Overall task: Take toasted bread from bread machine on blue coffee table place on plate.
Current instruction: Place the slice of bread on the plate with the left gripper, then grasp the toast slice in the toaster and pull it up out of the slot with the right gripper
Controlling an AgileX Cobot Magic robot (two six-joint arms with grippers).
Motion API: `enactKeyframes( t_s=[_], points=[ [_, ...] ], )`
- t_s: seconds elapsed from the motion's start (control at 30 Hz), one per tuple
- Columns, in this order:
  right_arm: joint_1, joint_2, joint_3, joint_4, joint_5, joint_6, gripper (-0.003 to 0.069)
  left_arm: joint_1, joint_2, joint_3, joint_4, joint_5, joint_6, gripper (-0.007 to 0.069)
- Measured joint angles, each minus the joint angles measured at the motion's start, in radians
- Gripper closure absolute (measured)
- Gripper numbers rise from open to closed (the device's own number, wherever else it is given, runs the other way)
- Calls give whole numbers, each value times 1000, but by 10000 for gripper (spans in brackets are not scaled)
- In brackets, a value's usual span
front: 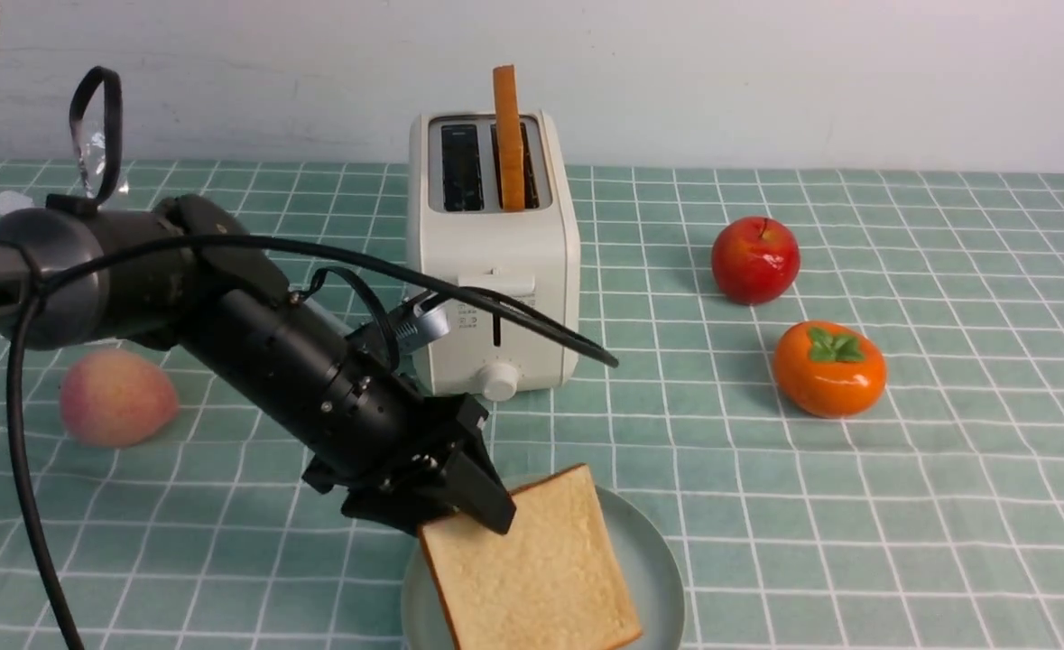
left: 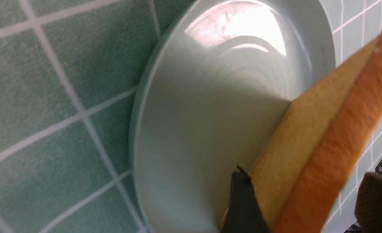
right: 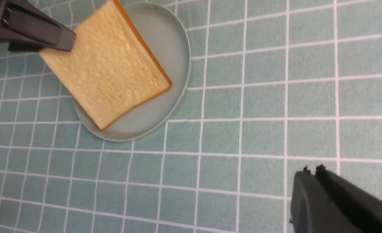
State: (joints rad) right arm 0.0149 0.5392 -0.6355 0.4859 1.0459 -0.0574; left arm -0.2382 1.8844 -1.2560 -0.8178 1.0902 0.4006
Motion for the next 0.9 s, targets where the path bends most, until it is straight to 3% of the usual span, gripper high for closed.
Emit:
enactKeyframes(
  t_s=[0.07, 0.13, 0.27, 0.3, 0.33, 0.4, 0.8, 0.9],
  points=[
    [0, 13, -37, -5, 9, 0, 631, 3, -7, -13, 50, 10, -28, 192],
    [0, 60, -130, -33, 41, 0, 627, 8, -37, -37, 186, 15, -129, 254],
    [0, 185, -278, -109, 99, 76, 624, 8, -110, -44, 351, 21, -279, 426],
    [0, 222, -316, -128, 110, 97, 624, 9, -139, -44, 383, 25, -300, 491],
    [0, 229, -324, -131, 113, 101, 623, 9, -144, -44, 388, 26, -306, 502],
    [0, 325, -413, -148, 135, 121, 621, 9, -215, -44, 427, 40, -326, 624],
    [10, 662, -779, -61, 138, 67, 615, 9, -735, 158, 431, -60, -334, 638],
    [85, 784, -925, -73, 130, 67, 607, 9, -934, 311, 429, -164, -353, 638]
  ],
)
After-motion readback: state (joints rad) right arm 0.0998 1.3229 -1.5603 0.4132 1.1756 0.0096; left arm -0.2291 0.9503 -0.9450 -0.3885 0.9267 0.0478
